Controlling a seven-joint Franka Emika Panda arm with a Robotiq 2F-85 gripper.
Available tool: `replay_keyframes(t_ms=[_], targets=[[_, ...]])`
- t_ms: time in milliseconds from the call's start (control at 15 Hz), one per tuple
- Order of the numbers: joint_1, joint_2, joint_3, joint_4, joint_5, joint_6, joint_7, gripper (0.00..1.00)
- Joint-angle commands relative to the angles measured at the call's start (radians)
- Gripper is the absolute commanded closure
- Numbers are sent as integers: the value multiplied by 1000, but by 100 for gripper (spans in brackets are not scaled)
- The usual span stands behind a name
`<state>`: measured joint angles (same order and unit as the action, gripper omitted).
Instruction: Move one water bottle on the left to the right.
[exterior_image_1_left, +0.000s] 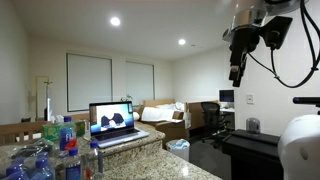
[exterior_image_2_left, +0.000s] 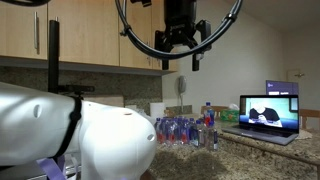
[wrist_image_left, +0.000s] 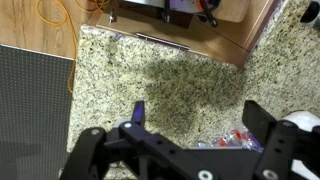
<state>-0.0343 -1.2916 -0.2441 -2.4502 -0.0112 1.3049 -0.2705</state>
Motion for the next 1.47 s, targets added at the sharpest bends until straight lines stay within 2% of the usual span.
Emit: replay_keyframes(t_ms=[0,1267,1400], targets=[[11,-2,-3,1,-4,-1,9,0],[12,-2,-3,1,-4,-1,9,0],[30,-3,-7,2,-23,1,-25,0]])
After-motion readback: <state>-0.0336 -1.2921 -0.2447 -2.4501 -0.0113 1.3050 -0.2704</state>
